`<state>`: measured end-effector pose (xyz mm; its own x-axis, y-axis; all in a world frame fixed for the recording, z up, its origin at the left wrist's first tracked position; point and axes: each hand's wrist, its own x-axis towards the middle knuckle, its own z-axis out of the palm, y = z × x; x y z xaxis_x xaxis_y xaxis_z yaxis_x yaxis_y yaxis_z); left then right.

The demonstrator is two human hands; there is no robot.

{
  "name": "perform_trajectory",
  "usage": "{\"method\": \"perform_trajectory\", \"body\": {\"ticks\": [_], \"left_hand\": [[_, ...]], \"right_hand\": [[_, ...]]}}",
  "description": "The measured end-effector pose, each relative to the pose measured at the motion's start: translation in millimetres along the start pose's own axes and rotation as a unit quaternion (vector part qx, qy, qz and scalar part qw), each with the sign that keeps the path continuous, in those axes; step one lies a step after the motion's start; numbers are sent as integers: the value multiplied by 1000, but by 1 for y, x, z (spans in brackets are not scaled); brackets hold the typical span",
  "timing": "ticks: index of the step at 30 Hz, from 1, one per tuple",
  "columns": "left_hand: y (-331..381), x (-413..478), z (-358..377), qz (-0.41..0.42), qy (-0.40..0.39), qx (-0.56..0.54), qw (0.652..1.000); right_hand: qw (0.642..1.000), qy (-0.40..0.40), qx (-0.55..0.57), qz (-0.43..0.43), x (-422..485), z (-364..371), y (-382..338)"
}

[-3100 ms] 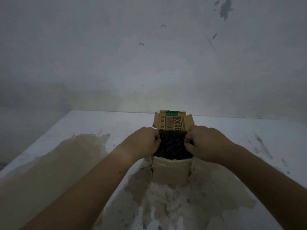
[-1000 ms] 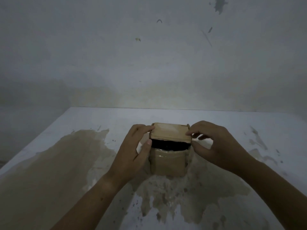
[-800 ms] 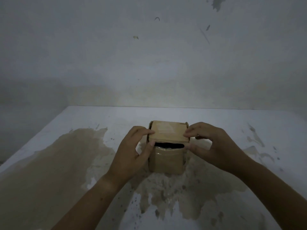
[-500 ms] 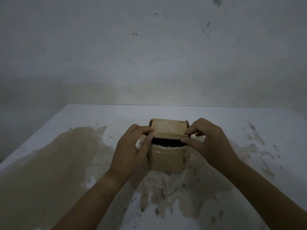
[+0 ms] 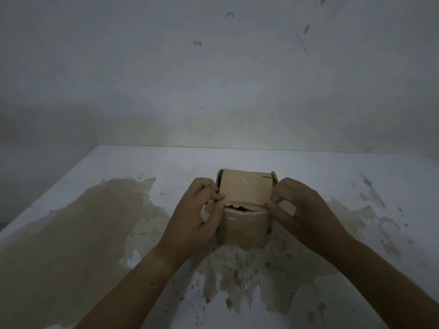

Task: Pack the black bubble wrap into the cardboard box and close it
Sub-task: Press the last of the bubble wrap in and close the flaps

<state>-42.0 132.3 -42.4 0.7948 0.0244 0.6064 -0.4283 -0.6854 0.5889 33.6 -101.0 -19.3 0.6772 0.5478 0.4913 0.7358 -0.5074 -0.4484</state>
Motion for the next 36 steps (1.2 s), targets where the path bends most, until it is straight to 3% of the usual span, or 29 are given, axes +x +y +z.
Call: {"method": "perform_trajectory", "body": {"ticks": [4,10,14,18,22,28,32,36], "left_hand": [[-5,-2,1,7,-14,15,1000],[-3,-4,3,-6,-1,41,999],[1,-7,6,-11,14,38,999],[4,-7,9,-13,40,-4,999],[7,-3,13,-68,42,-45,996],[13,3,20,-144,50,-78,985],[18,1,30,-214,64,-124,967],[22,-5,35,-192,74,-134,969]], "right_hand": [[999,6,7,31,14,-1,-14],[988,5,-8,156,41,12,-37],[967,8,92,236,42,16,-48],[957,-9,145,253,43,12,-45],[963,-46,193,184,36,4,-50],[965,22,237,107,24,2,-49],[976,22,204,67,15,5,-45],[985,49,162,34,7,9,-45]]}}
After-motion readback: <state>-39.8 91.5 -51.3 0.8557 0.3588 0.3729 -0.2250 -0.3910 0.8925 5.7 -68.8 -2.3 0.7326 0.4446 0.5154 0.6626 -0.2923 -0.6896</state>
